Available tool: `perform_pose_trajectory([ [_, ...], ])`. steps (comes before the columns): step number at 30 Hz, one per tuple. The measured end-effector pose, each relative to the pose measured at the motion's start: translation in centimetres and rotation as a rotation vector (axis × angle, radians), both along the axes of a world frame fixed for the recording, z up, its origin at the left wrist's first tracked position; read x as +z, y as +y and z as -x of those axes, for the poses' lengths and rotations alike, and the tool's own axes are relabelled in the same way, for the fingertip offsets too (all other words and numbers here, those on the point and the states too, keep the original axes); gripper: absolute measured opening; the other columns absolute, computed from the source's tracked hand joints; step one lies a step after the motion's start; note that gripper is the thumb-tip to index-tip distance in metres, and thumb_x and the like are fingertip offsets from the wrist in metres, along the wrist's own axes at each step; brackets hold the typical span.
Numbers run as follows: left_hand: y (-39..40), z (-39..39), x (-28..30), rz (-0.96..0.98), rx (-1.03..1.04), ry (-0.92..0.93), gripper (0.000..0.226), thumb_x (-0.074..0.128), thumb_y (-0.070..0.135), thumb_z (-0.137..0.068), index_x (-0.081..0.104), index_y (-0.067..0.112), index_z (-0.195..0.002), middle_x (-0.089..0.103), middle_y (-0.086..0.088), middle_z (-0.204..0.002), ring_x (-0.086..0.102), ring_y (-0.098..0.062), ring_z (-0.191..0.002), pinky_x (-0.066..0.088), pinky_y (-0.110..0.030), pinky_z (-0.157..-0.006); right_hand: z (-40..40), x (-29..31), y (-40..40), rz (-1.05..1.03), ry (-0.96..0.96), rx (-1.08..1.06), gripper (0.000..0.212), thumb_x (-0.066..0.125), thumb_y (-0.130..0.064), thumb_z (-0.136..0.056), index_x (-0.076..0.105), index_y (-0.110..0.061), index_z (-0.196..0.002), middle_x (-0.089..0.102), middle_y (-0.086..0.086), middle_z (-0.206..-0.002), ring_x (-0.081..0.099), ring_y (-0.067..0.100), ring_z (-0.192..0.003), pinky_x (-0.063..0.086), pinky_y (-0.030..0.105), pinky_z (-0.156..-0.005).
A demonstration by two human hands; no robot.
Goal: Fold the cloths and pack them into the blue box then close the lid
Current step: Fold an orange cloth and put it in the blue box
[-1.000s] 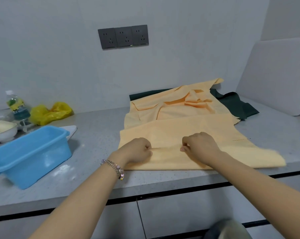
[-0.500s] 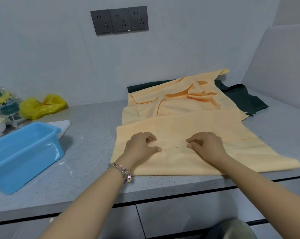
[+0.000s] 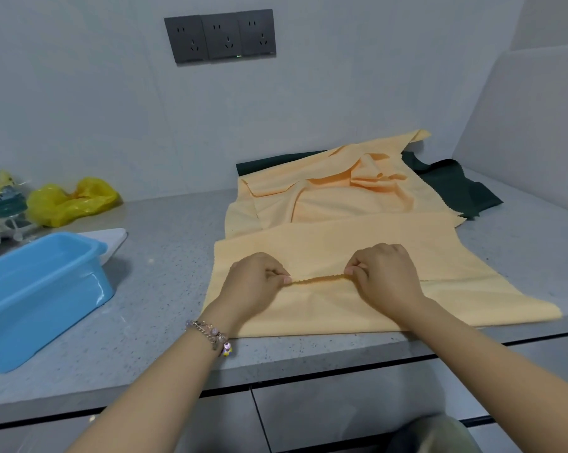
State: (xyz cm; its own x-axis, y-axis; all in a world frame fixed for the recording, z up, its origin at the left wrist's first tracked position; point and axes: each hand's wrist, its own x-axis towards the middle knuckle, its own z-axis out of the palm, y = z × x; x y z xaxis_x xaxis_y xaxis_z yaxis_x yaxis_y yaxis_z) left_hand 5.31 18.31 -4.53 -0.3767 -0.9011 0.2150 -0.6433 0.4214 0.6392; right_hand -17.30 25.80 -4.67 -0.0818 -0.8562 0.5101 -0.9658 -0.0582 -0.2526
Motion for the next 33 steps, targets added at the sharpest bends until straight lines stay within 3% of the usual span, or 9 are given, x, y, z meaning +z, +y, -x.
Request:
perform_pose_trajectory([
  [6,0.7,-0.8,0.2,-0.033,-0.062,-0.028,0.012,0.071,0.025,-0.081,0.072,0.031,-0.071,0.060,0.018,-0.094,0.058,-0.003,-0.090,0.041,-0.016,-0.084,-0.3,0.0,1.2,-0.057,0.106,0.030,0.018,0.050,-0.032,-0.092,0.067,-0.029,-0.088,0.066,-0.011,-0.082,0.053,0.013,-0.088,0.029,0.027,-0.082],
  [9,1.2,-0.8,0.6,0.003,-0.079,-0.055,0.016,0.070,0.027,-0.081,0.070,0.035,-0.067,0.059,0.019,-0.098,0.054,-0.001,-0.095,0.037,-0.026,-0.093,-0.2,0.1,1.7,-0.056,0.140,0.033,0.016,0.049,-0.031,-0.091,0.064,-0.030,-0.086,0.065,-0.012,-0.082,0.052,0.013,-0.088,0.027,0.026,-0.080],
  [12,1.7,-1.0,0.9,-0.019,-0.107,-0.044,0.026,0.068,0.028,-0.081,0.065,0.042,-0.059,0.058,0.018,-0.107,0.053,-0.004,-0.102,0.036,-0.026,-0.096,0.0,0.2,2.1,-0.080,0.141,0.046,0.015,0.048,-0.029,-0.091,0.062,-0.030,-0.086,0.064,-0.012,-0.083,0.051,0.014,-0.090,0.027,0.026,-0.079],
  [18,2.1,-1.4,0.0,-0.066,-0.166,-0.088,0.010,0.066,0.027,-0.080,0.067,0.026,-0.070,0.055,0.019,-0.110,0.050,0.012,-0.098,0.030,-0.004,-0.079,-0.3,-0.5,3.0,-0.131,0.131,0.097,0.015,0.044,-0.025,-0.093,0.058,-0.023,-0.090,0.061,-0.009,-0.089,0.051,0.018,-0.089,0.029,0.026,-0.077],
  [24,2.4,-1.2,0.1,-0.052,-0.197,-0.126,0.011,0.063,0.032,-0.081,0.064,0.024,-0.073,0.054,0.016,-0.108,0.053,-0.001,-0.103,0.039,-0.018,-0.088,-0.5,-0.6,3.9,-0.198,0.094,0.163,0.018,0.041,-0.025,-0.095,0.059,-0.021,-0.096,0.055,-0.006,-0.096,0.050,0.019,-0.092,0.036,0.030,-0.077],
  [27,3.1,-0.8,0.3,0.011,-0.234,-0.150,0.008,0.063,0.037,-0.080,0.066,0.030,-0.078,0.055,0.018,-0.104,0.046,-0.001,-0.105,0.032,-0.022,-0.093,-0.1,-0.3,4.5,-0.211,0.033,0.152,0.022,0.047,-0.040,-0.092,0.059,-0.025,-0.101,0.056,-0.008,-0.098,0.051,0.017,-0.095,0.038,0.029,-0.079],
  [29,3.5,-0.5,0.5,0.055,-0.288,-0.192,0.007,0.065,0.036,-0.081,0.068,0.032,-0.086,0.056,0.018,-0.101,0.042,-0.001,-0.106,0.027,-0.022,-0.095,0.3,-0.4,4.7,-0.270,0.129,0.090,0.035,0.044,-0.055,-0.089,0.054,-0.029,-0.111,0.053,-0.010,-0.107,0.048,0.016,-0.102,0.038,0.029,-0.083],
  [33,4.1,0.1,1.0,0.016,-0.308,-0.225,0.025,0.066,0.039,-0.083,0.066,0.028,-0.105,0.054,0.011,-0.105,0.049,-0.006,-0.105,0.040,-0.023,-0.096,0.4,-1.0,5.4,-0.254,0.265,0.011,0.049,0.036,-0.066,-0.086,0.050,-0.031,-0.118,0.050,-0.009,-0.112,0.043,0.014,-0.106,0.037,0.026,-0.078],
])
